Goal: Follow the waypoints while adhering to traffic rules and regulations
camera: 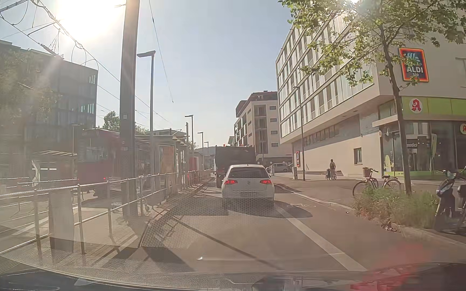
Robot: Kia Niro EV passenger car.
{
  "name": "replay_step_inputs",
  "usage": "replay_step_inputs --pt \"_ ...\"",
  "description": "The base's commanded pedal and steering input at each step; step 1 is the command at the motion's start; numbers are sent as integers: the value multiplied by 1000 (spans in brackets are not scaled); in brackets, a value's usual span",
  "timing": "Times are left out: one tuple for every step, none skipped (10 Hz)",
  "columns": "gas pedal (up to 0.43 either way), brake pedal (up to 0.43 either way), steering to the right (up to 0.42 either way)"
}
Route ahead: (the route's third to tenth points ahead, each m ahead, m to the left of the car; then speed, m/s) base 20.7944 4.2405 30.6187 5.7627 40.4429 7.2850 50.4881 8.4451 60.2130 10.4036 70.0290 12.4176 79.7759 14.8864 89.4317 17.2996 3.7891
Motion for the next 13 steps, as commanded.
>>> replay_step_inputs --pt "130 0 -105" --pt "138 0 -101" --pt "150 0 -94" --pt "150 0 -85" --pt "150 0 -72" --pt "150 0 -55" --pt "150 0 -38" --pt "150 0 -26" --pt "150 0 -13" --pt "150 0 -6" --pt "150 0 -2" --pt "157 0 0" --pt "157 0 1"
